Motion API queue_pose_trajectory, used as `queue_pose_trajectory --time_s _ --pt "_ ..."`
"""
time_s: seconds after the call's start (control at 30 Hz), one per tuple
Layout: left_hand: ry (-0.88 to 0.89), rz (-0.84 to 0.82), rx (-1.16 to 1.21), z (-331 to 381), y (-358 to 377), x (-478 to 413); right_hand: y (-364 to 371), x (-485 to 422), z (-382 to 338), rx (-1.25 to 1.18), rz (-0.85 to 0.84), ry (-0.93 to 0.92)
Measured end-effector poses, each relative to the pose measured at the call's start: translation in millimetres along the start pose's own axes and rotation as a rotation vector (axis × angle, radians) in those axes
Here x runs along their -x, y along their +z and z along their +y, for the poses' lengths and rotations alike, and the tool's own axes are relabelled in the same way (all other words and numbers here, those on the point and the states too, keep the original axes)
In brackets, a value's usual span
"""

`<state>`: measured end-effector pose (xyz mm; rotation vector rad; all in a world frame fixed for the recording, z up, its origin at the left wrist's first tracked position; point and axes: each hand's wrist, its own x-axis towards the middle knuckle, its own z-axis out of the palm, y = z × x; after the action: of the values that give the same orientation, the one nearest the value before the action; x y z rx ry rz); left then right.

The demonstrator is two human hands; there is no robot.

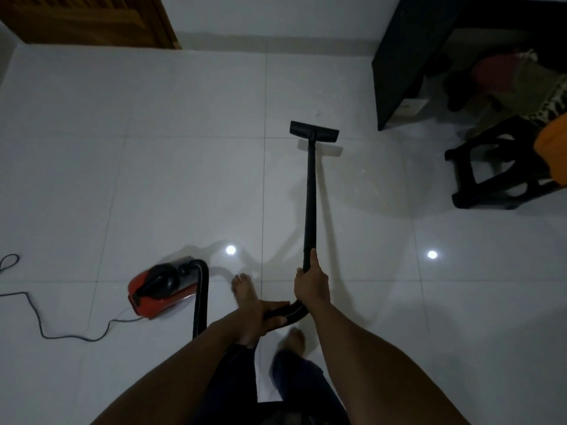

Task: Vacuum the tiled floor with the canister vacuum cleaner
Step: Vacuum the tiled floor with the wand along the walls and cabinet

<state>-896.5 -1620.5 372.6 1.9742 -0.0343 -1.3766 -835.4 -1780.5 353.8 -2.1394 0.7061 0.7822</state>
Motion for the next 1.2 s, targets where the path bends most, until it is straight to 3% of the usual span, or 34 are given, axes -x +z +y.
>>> queue_pose_trajectory --time_s 0.43,0.87,1.2 --pt "0.04 -0.069 -0.102 2.4 122.4 88.8 16.5 109.9 127.6 -0.051 0.016 0.066" --pt "0.105 -0.199 -0.226 -115.7 245.4 195.7 154.2 245.3 268.9 -0.083 -0.02 0.096" --pt "0.103 -0.224 -0.246 -165.2 298.3 212.6 184.1 280.3 320.1 -0.028 -0.035 0.181"
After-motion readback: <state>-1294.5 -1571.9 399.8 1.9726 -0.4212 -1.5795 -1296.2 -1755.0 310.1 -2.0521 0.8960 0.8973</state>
